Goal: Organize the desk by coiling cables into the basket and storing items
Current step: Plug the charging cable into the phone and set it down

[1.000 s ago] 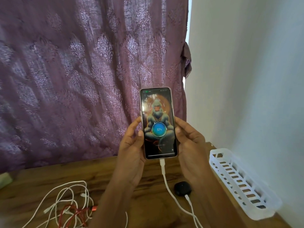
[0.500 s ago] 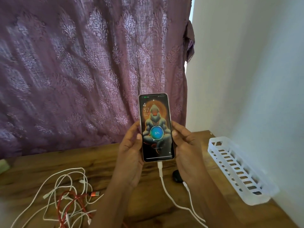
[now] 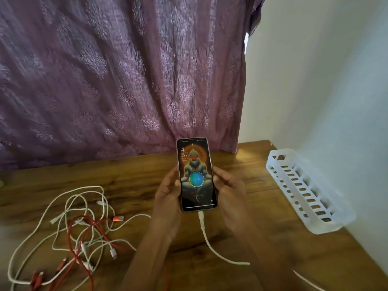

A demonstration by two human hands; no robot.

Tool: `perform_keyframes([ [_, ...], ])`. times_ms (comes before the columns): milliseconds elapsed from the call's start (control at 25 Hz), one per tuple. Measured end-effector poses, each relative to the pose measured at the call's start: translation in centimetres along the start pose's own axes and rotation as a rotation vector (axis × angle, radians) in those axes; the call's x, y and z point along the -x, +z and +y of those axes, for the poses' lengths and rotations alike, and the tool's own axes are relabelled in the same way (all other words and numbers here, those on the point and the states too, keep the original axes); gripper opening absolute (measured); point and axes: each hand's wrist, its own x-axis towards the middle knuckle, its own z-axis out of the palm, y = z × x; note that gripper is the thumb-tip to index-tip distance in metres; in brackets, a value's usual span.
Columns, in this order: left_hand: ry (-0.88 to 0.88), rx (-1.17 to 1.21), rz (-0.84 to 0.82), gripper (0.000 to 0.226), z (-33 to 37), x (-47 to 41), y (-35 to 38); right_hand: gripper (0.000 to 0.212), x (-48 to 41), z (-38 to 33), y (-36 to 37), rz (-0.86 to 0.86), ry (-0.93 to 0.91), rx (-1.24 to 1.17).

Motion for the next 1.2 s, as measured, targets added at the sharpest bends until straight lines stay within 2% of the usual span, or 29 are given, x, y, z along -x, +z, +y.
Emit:
perform_keyframes([
  [240, -0.105, -0.085, 0.093, 0.033, -3.4, -1.0, -2.2, 0.027, -1.3, 3.8, -0.9, 0.025, 0.113, 0.215],
  [480, -0.118, -0.421, 0.162, 0.040, -6.3, -1.6, -4.1, 0.032, -1.9, 6.8, -1.8, 0.094, 0.189, 0.498],
  [640, -0.102, -0.661, 0.210, 0.040, -7.2, -2.3, -4.9, 0.031, -1.9, 7.6, -1.9, 0.113, 0.163, 0.580],
  [960, -0.035, -0.884, 0.221, 0.038, -7.7, -2.6, -4.6, 0.025, -2.7, 8.6, -2.2, 0.055, 0.099, 0.822],
  [1200, 0.027, -1.047, 0.246, 0.036, -8.5, -2.9, -5.0, 0.028, -3.1, 8.5, -2.3, 0.020, 0.054, 0.903],
])
